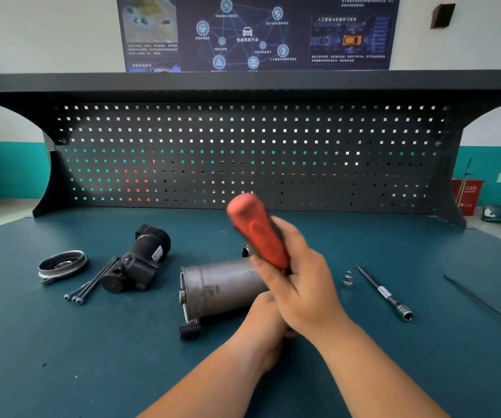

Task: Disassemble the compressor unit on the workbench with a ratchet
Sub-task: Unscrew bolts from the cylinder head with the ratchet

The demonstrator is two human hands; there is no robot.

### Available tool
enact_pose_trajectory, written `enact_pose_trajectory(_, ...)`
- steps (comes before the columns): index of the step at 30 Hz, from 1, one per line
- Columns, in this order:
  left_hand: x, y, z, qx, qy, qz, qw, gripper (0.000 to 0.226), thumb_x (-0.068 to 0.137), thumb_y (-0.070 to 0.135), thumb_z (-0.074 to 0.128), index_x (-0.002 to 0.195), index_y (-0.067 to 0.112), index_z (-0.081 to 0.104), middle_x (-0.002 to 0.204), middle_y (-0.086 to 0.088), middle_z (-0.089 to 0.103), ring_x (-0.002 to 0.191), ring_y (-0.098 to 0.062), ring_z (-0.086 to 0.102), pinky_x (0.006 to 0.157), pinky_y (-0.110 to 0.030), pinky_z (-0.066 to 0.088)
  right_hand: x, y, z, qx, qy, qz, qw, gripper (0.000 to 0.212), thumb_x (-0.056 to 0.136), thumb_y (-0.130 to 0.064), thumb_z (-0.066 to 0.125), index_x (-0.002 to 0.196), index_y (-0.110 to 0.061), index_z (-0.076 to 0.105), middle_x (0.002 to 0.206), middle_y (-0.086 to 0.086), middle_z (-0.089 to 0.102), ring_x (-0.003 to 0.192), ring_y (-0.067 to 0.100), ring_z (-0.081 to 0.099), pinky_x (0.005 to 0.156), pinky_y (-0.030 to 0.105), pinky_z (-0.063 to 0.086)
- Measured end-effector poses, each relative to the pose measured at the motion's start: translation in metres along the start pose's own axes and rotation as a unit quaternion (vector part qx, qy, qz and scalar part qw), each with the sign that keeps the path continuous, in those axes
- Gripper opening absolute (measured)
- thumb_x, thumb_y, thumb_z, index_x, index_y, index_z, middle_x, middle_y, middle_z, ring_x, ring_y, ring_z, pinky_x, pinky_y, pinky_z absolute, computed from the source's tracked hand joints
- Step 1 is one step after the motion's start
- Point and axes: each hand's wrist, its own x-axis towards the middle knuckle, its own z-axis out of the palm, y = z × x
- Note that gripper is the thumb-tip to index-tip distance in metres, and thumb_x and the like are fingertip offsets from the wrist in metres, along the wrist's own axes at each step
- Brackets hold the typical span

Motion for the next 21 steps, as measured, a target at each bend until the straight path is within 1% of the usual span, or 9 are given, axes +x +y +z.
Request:
enact_pose_trajectory(2, 0.003, -0.002, -0.002, 0.029, -0.003, -0.025, 0.999, 0.025, 0.073, 0.014, 0.053, 0.048, 0.02, 0.052, 0.049, 0.003, 0.046, 0.044, -0.008, 0.034, 0.046, -0.02, 0.025, 0.003, 0.003, -0.005, 0.035, 0.091, 0.058, 0.994, 0.026, 0.081, -0.045, 0.052, 0.106, -0.036, 0.051, 0.071, -0.027, 0.056, 0.062, -0.007, 0.05, 0.062, 0.009, 0.039)
enact_pose_trajectory(4, 0.007, -0.005, -0.005, 0.02, 0.004, -0.052, 0.998, 0.05, 0.088, 0.012, 0.055, 0.04, 0.021, 0.045, 0.042, 0.008, 0.039, 0.037, -0.004, 0.025, 0.039, -0.016, 0.017, 0.009, 0.009, -0.013, 0.144, 0.205, 0.161, 0.955, 0.017, 0.085, -0.041, 0.054, 0.101, -0.036, 0.051, 0.059, -0.018, 0.049, 0.05, 0.0, 0.042, 0.052, 0.018, 0.038)
enact_pose_trajectory(6, 0.009, -0.005, -0.005, -0.006, 0.006, -0.067, 0.998, 0.056, 0.093, 0.021, 0.055, 0.038, 0.021, 0.045, 0.044, 0.009, 0.037, 0.037, -0.003, 0.024, 0.037, -0.014, 0.018, 0.014, 0.024, -0.025, 0.261, 0.338, 0.277, 0.861, 0.003, 0.096, -0.03, 0.048, 0.094, -0.028, 0.049, 0.052, -0.016, 0.04, 0.041, 0.0, 0.034, 0.042, 0.015, 0.032)
enact_pose_trajectory(9, 0.01, -0.006, -0.003, -0.039, 0.004, -0.07, 0.997, 0.055, 0.092, 0.027, 0.057, 0.038, 0.021, 0.047, 0.046, 0.009, 0.037, 0.038, -0.003, 0.025, 0.037, -0.014, 0.018, 0.008, 0.043, -0.04, 0.38, 0.464, 0.461, 0.654, 0.021, 0.1, -0.029, 0.044, 0.082, -0.02, 0.043, 0.059, -0.007, 0.033, 0.032, 0.002, 0.03, 0.036, 0.013, 0.028)
enact_pose_trajectory(11, 0.01, -0.007, -0.002, -0.039, 0.006, -0.073, 0.997, 0.05, 0.091, 0.027, 0.058, 0.042, 0.021, 0.048, 0.047, 0.009, 0.039, 0.038, -0.003, 0.026, 0.037, -0.014, 0.018, 0.003, 0.05, -0.039, 0.413, 0.483, 0.504, 0.585, 0.026, 0.101, -0.031, 0.043, 0.078, -0.018, 0.041, 0.062, -0.005, 0.031, 0.028, 0.003, 0.03, 0.034, 0.013, 0.027)
enact_pose_trajectory(13, 0.008, -0.005, -0.003, -0.023, 0.014, -0.077, 0.997, 0.04, 0.089, 0.026, 0.061, 0.052, 0.021, 0.048, 0.049, 0.008, 0.042, 0.038, -0.003, 0.028, 0.035, -0.014, 0.019, 0.006, 0.051, -0.038, 0.395, 0.477, 0.473, 0.627, 0.022, 0.1, -0.031, 0.043, 0.081, -0.02, 0.044, 0.061, -0.006, 0.032, 0.03, 0.002, 0.029, 0.034, 0.013, 0.027)
enact_pose_trajectory(16, 0.008, -0.002, -0.008, -0.004, 0.024, -0.075, 0.997, 0.037, 0.085, 0.027, 0.067, 0.052, 0.02, 0.051, 0.051, 0.007, 0.046, 0.037, -0.003, 0.031, 0.034, -0.014, 0.02, 0.017, 0.034, -0.029, 0.317, 0.417, 0.329, 0.785, 0.011, 0.1, -0.026, 0.043, 0.091, -0.026, 0.048, 0.053, -0.014, 0.037, 0.039, 0.0, 0.031, 0.039, 0.014, 0.029)
enact_pose_trajectory(19, 0.01, -0.004, -0.01, 0.042, 0.006, -0.073, 0.996, 0.046, 0.084, 0.024, 0.064, 0.04, 0.019, 0.054, 0.045, 0.009, 0.046, 0.037, -0.003, 0.03, 0.034, -0.015, 0.02, 0.011, 0.01, -0.017, 0.184, 0.255, 0.189, 0.93, 0.02, 0.09, -0.033, 0.052, 0.11, -0.034, 0.049, 0.06, -0.018, 0.049, 0.051, 0.0, 0.043, 0.054, 0.02, 0.04)
enact_pose_trajectory(21, 0.009, -0.004, -0.008, 0.055, -0.005, -0.057, 0.997, 0.025, 0.077, 0.016, 0.06, 0.053, 0.017, 0.054, 0.046, 0.004, 0.048, 0.04, -0.007, 0.035, 0.04, -0.017, 0.027, 0.003, 0.002, -0.008, 0.067, 0.123, 0.08, 0.987, 0.03, 0.084, -0.039, 0.053, 0.113, -0.04, 0.046, 0.074, -0.027, 0.058, 0.064, -0.008, 0.052, 0.066, 0.011, 0.041)
